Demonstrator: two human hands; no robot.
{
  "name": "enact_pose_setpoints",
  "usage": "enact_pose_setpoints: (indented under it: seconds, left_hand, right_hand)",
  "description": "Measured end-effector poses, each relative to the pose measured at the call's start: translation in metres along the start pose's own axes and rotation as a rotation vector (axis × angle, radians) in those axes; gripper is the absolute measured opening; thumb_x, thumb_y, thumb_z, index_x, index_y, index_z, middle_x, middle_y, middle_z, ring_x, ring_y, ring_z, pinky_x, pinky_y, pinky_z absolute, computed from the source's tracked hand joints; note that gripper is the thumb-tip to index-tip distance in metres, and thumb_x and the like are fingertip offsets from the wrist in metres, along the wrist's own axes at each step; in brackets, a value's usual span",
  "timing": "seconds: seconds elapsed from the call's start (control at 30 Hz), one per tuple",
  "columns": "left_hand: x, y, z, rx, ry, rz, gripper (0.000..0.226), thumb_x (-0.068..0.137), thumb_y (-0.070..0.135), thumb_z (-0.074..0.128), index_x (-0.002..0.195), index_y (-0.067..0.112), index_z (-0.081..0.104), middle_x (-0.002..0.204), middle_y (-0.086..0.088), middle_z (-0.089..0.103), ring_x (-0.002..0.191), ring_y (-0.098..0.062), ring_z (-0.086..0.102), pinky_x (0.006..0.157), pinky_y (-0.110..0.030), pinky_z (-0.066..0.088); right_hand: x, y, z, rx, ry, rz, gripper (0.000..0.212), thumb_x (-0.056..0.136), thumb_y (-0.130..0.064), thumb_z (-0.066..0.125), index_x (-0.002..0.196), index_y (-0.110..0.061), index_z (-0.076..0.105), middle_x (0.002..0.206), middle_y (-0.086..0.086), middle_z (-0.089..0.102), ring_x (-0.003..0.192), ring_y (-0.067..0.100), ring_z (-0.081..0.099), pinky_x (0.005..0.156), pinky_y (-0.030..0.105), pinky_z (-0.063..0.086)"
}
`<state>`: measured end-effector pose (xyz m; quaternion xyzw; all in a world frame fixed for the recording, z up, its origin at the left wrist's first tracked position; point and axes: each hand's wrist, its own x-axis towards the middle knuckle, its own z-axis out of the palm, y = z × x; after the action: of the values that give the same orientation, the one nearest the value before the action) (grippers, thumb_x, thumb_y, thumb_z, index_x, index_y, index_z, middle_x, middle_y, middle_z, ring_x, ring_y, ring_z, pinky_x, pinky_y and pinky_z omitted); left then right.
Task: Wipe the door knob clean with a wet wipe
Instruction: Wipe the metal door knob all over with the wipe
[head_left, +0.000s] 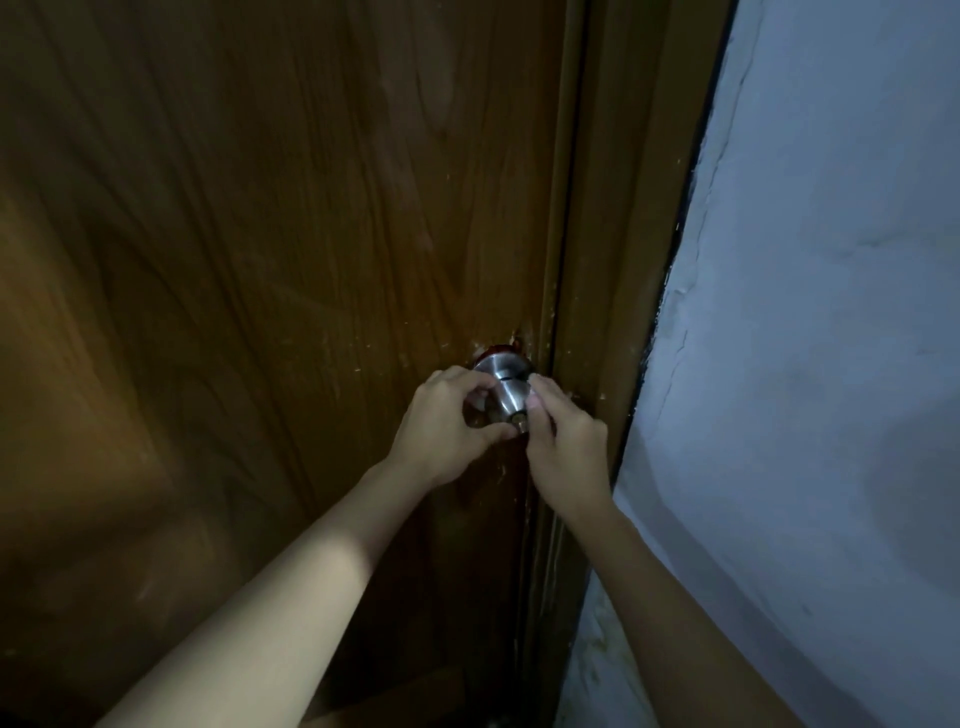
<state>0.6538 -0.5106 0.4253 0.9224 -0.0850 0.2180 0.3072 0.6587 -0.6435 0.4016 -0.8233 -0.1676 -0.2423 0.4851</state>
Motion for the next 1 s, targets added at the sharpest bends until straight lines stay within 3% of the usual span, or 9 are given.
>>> enact_pose_setpoints:
  seconds: [0.1, 0.17, 0.27, 0.37, 0.47, 0.6, 0.77, 0.9, 1.0]
  left_hand:
    - [0.000, 0.002, 0.001, 0.000, 0.026, -0.009, 0.051, 0.067, 0.025, 0.079, 0.113, 0.015, 0.060, 0.104, -0.001, 0.061, 0.094, -0.012, 0.052, 0.081, -0.027, 0.045]
    - [-0.001, 0.002, 0.002, -0.003, 0.029, -0.010, 0.052, 0.067, 0.025, 0.079, 0.114, 0.015, 0.060, 0.105, -0.002, 0.061, 0.095, -0.013, 0.053, 0.082, -0.026, 0.045]
    - [-0.003, 0.002, 0.004, -0.019, 0.032, -0.017, 0.052, 0.069, 0.024, 0.077, 0.117, 0.015, 0.058, 0.108, -0.002, 0.060, 0.096, -0.011, 0.051, 0.081, -0.022, 0.041]
    - [-0.005, 0.003, 0.004, -0.041, 0.030, -0.019, 0.052, 0.072, 0.022, 0.074, 0.120, 0.014, 0.056, 0.112, -0.003, 0.059, 0.098, -0.009, 0.049, 0.081, -0.021, 0.039]
    - [-0.005, 0.004, 0.003, -0.051, 0.024, -0.019, 0.052, 0.074, 0.022, 0.073, 0.121, 0.013, 0.055, 0.113, -0.004, 0.059, 0.104, -0.014, 0.049, 0.085, -0.023, 0.042]
    - [-0.006, 0.006, 0.001, -0.062, 0.009, -0.049, 0.051, 0.075, 0.021, 0.071, 0.122, 0.014, 0.054, 0.116, -0.004, 0.057, 0.108, -0.016, 0.047, 0.087, -0.024, 0.040]
    - [-0.007, 0.008, 0.002, -0.073, -0.023, -0.058, 0.056, 0.072, 0.032, 0.072, 0.123, 0.018, 0.052, 0.115, 0.001, 0.054, 0.107, -0.013, 0.045, 0.084, -0.024, 0.039]
    - [-0.018, 0.001, -0.002, -0.172, -0.066, -0.036, 0.087, 0.055, 0.043, 0.082, 0.130, 0.024, 0.043, 0.113, 0.008, 0.048, 0.106, -0.007, 0.044, 0.084, -0.014, 0.039]
    - [-0.023, -0.009, -0.009, -0.193, -0.068, -0.069, 0.096, 0.050, 0.038, 0.086, 0.133, 0.022, 0.039, 0.114, 0.008, 0.046, 0.103, -0.004, 0.044, 0.076, -0.004, 0.037]
  right_hand:
    - [0.001, -0.002, 0.003, 0.264, -0.055, 0.348, 0.034, 0.098, -0.015, 0.038, 0.129, -0.010, 0.049, 0.125, 0.008, 0.059, 0.108, 0.007, 0.050, 0.090, 0.017, 0.040]
    - [0.003, -0.007, 0.000, 0.616, -0.080, 0.542, 0.032, 0.094, -0.004, 0.040, 0.116, -0.013, 0.061, 0.118, 0.010, 0.062, 0.108, 0.016, 0.056, 0.098, 0.034, 0.045]
    - [0.000, -0.014, -0.002, 1.158, -0.081, 0.819, 0.032, 0.088, 0.010, 0.036, 0.090, -0.007, 0.064, 0.106, 0.016, 0.062, 0.108, 0.025, 0.057, 0.099, 0.037, 0.044]
    - [-0.005, -0.016, 0.004, 1.618, -0.075, 1.028, 0.023, 0.087, 0.013, 0.033, 0.097, 0.006, 0.053, 0.118, 0.028, 0.052, 0.120, 0.034, 0.049, 0.103, 0.042, 0.041]
    - [-0.007, -0.022, 0.009, 1.818, -0.073, 1.041, 0.023, 0.087, 0.014, 0.031, 0.099, 0.006, 0.049, 0.109, 0.033, 0.053, 0.109, 0.038, 0.054, 0.096, 0.046, 0.042]
    - [-0.010, -0.023, 0.010, 1.703, -0.221, 1.023, 0.024, 0.090, 0.006, 0.031, 0.097, 0.003, 0.053, 0.090, 0.023, 0.072, 0.095, 0.028, 0.065, 0.091, 0.045, 0.044]
    - [-0.018, -0.012, 0.003, 1.571, -0.246, 1.021, 0.025, 0.091, 0.001, 0.035, 0.104, -0.004, 0.057, 0.109, 0.015, 0.068, 0.111, 0.025, 0.057, 0.096, 0.047, 0.041]
    - [-0.031, -0.008, -0.008, 1.260, -0.028, 0.931, 0.033, 0.091, 0.000, 0.036, 0.119, -0.006, 0.050, 0.111, 0.015, 0.063, 0.102, 0.025, 0.059, 0.088, 0.039, 0.044]
    - [-0.029, -0.017, -0.020, 0.799, 0.227, 0.634, 0.027, 0.092, -0.001, 0.039, 0.109, -0.015, 0.054, 0.098, 0.005, 0.062, 0.081, 0.017, 0.060, 0.066, 0.026, 0.049]
